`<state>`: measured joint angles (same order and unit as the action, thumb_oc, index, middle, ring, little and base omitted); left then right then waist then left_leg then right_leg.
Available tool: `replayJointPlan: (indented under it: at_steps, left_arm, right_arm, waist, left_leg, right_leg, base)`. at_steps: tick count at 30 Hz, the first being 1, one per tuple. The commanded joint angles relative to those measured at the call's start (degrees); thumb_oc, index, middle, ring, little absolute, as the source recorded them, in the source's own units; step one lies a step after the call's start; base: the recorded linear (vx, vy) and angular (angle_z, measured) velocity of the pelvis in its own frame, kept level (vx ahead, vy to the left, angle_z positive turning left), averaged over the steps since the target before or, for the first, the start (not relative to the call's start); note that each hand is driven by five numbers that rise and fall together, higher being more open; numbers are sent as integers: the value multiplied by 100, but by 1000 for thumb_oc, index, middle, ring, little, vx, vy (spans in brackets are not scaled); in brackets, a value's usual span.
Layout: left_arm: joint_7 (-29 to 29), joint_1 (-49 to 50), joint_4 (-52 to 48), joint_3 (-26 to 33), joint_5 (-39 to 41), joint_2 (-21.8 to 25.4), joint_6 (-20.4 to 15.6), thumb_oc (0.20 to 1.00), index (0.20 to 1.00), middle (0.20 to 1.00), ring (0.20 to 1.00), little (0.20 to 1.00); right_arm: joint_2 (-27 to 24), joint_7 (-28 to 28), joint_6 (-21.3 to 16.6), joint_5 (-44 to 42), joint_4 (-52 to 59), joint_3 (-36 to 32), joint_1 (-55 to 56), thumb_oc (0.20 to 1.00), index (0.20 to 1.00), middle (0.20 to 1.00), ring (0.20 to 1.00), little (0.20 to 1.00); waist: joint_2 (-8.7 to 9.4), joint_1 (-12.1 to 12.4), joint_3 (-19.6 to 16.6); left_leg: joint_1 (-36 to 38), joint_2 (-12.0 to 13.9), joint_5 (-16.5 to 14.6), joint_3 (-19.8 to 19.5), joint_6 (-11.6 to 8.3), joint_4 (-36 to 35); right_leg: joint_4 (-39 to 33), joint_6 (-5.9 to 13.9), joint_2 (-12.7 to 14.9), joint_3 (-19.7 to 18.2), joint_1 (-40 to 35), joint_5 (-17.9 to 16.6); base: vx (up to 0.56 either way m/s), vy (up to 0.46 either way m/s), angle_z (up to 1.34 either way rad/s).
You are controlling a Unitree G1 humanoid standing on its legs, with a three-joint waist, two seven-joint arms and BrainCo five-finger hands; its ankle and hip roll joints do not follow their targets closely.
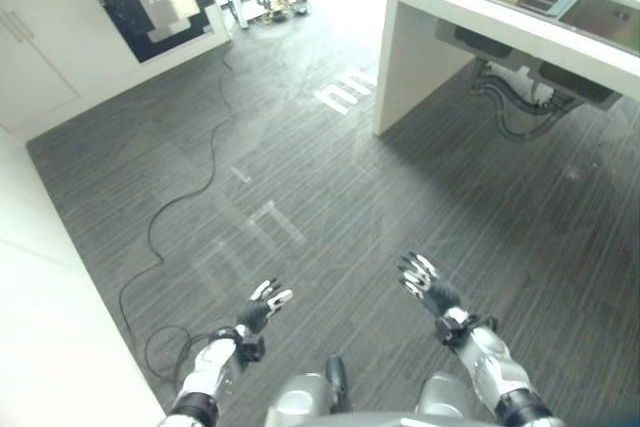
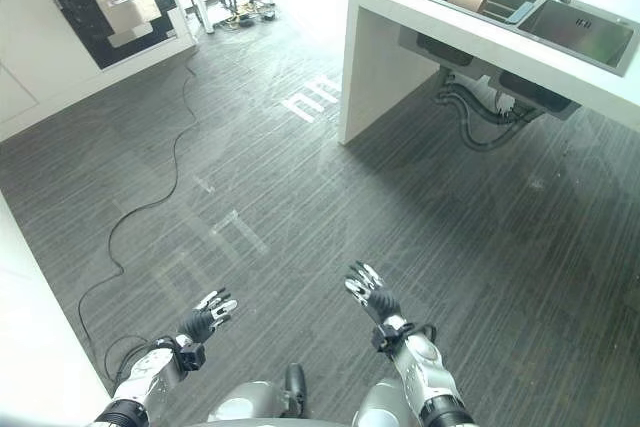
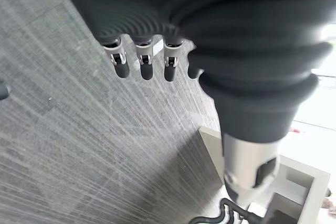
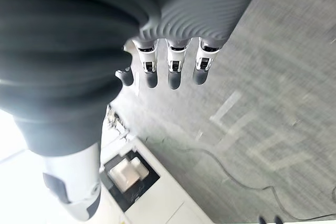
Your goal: Place the dishes in the dishwasher.
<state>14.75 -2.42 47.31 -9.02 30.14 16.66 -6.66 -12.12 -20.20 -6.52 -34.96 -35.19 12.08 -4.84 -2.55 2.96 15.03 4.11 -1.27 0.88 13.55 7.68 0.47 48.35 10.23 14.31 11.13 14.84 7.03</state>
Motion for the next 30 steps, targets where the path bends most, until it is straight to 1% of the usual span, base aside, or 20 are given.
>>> replayJointPlan:
  at_steps: [1,2,3,5,9,12,13,14,15,16,18,19,21,22,23,24,25,26,27,30]
  left_arm:
    - [24,38,-294,-18,-49,-106,-21,1000,1000,1000,1000,1000]
    - [34,12,-287,-30,-50,-98,-20,1000,1000,1000,1000,1000]
    - [73,19,-214,-102,-145,-141,-46,1000,1000,1000,1000,1000]
    - [121,71,-212,-148,-246,-174,-88,1000,1000,1000,1000,1000]
    - [170,234,-283,-129,-314,-153,-40,1000,1000,1000,1000,1000]
    - [75,292,-313,-105,-220,-232,-99,1000,1000,1000,1000,1000]
    - [-5,300,-311,-89,-233,-271,-177,1000,1000,1000,1000,1000]
    - [-82,237,-243,-53,-155,-305,-298,1000,1000,1000,1000,1000]
    - [-63,223,-202,-24,-157,-312,-349,1000,1000,1000,1000,1000]
    - [-5,227,-162,14,-193,-312,-380,1000,1000,1000,1000,1000]
    - [34,182,-162,16,-255,-322,-336,1000,1000,1000,1000,1000]
    - [16,126,-114,0,-264,-354,-360,1000,1000,1000,1000,1000]
    - [-1,125,-128,-7,-225,-359,-365,1000,1000,1000,1000,1000]
    - [-15,165,-202,-26,-96,-345,-367,1000,1000,1000,1000,1000]
    - [-39,251,-253,-22,38,-355,-327,1000,1000,1000,1000,1000]
    - [-81,373,-292,8,-1,-385,-329,1000,1000,1000,1000,1000]
    - [-25,518,-299,124,-40,-414,-290,1000,1000,1000,1000,1000]
    - [78,553,-278,190,-45,-418,-232,1000,1000,1000,1000,1000]
    - [188,522,-183,259,-174,-405,-175,1000,1000,1000,1000,1000]
    - [166,438,125,223,-293,-388,-156,1000,1000,1000,1000,1000]
  right_arm:
    - [-440,-62,-210,-233,198,-89,5,1000,1000,1000,1000,1000]
    - [-464,-115,-221,-277,171,-115,-35,1000,1000,1000,1000,1000]
    - [-435,-155,-226,-254,128,-182,-56,1000,1000,1000,1000,1000]
    - [-403,-115,-172,-214,171,-253,-27,1000,1000,1000,1000,1000]
    - [-403,-56,-61,-188,276,-251,67,1000,1000,1000,1000,1000]
    - [-462,-38,-58,-162,314,-151,20,1000,1000,1000,1000,1000]
    - [-524,-60,-20,-147,342,-128,-1,1000,1000,1000,1000,1000]
    - [-665,-179,3,-102,353,-75,-73,1000,1000,1000,1000,1000]
    - [-715,-207,-25,-41,379,-50,-60,1000,1000,1000,1000,1000]
    - [-831,-203,-77,-121,397,-58,-39,1000,1000,1000,1000,1000]
    - [-863,-157,-97,-263,378,-69,-52,1000,1000,1000,1000,1000]
    - [-863,-173,-117,-321,321,-50,-99,1000,1000,1000,1000,1000]
    - [-837,-186,-105,-286,311,-25,-127,1000,1000,1000,1000,1000]
    - [-806,-196,-88,-178,331,21,-152,1000,1000,1000,1000,1000]
    - [-770,-188,-114,-133,323,78,-145,1000,1000,1000,1000,1000]
    - [-733,-108,-109,-183,324,145,-152,1000,1000,1000,1000,1000]
    - [-704,-164,-62,-152,249,168,-136,1000,1000,1000,1000,1000]
    - [-701,-253,-4,-66,247,169,-80,1000,1000,1000,1000,1000]
    - [-692,-320,-33,4,200,153,-38,1000,1000,1000,1000,1000]
    - [-659,-364,44,-89,180,140,-62,1000,1000,1000,1000,1000]
  waist:
    - [-65,-135,13]
    - [22,-195,55]
    - [178,-347,84]
    - [178,-393,73]
    - [217,-410,-93]
    - [190,-460,-255]
    - [164,-466,-309]
    - [123,-497,-394]
    - [100,-503,-417]
    - [144,-496,-401]
    - [155,-469,-349]
    - [137,-406,-277]
    - [139,-368,-249]
    - [53,-274,-183]
    - [-20,-151,-146]
    - [-78,-18,-123]
    - [-109,105,-63]
    - [-115,110,-42]
    - [-114,92,-85]
    - [-115,88,-178]
  left_leg:
    - [-173,148,-501,-408,-589,-128]
    - [-71,71,-628,-435,-590,-123]
    - [312,-102,-1076,-533,-564,-106]
    - [525,-161,-1308,-632,-523,-82]
    - [687,-256,-1719,-672,-520,408]
    - [870,-166,-1964,-599,-664,721]
    - [866,-114,-2038,-560,-790,1111]
    - [567,12,-1552,-547,-1047,2116]
    - [388,32,-1334,-578,-1136,2517]
    - [-399,210,-857,-496,-1278,3859]
    - [-783,248,-834,-492,-1241,4151]
    - [-1015,122,-916,-522,-1127,3781]
    - [-1055,28,-910,-538,-1041,3274]
    - [-975,25,-775,-693,-1038,2043]
    - [-946,50,-604,-1044,-1122,1096]
    - [-1027,197,-236,-1385,-1267,554]
    - [-1331,406,202,-1502,-1388,345]
    - [-1489,470,264,-1426,-1386,433]
    - [-1450,515,208,-1232,-1324,422]
    - [-1175,408,-60,-1330,-1217,449]
  right_leg:
    - [-2006,-131,-419,498,-339,-163]
    - [-2600,-65,-306,522,-244,-407]
    - [-3550,193,48,493,14,-1135]
    - [-3680,261,167,465,119,-1325]
    - [-3680,203,229,594,-155,-1137]
    - [-3500,-1,142,640,-177,-909]
    - [-3474,-134,30,660,-258,-771]
    - [-3532,-410,-216,672,-440,-499]
    - [-3530,-512,-295,680,-509,-375]
    - [-3637,-760,-453,659,-794,-136]
    - [-3687,-816,-505,611,-934,-68]
    - [-3754,-795,-604,460,-1109,-39]
    - [-3819,-744,-657,324,-1210,-33]
    - [-3924,-669,-815,125,-1401,42]
    - [-4001,-593,-951,-96,-1553,127]
    - [-4086,-575,-1068,-311,-1735,234]
    - [-4166,-579,-1119,-494,-1993,348]
    - [-4148,-577,-1088,-474,-2056,391]
    - [-4087,-539,-1026,-344,-2093,464]
    - [-3838,-491,-898,-294,-2105,594]
  base:
    - [328,-103,-8]
    - [644,-235,-1]
    - [609,-218,9]
    - [482,-138,76]
    - [502,-224,33]
    - [355,-142,16]
    - [386,-205,-29]
    - [410,-230,-68]
    - [423,-308,-71]
    - [280,-221,-44]
    - [225,-113,-10]
    - [223,3,-31]
    - [254,87,-80]
    - [380,201,-74]
    - [529,253,-71]
    - [652,291,-100]
    - [622,297,-156]
    - [561,330,-131]
    - [337,234,-139]
    - [358,247,-87]
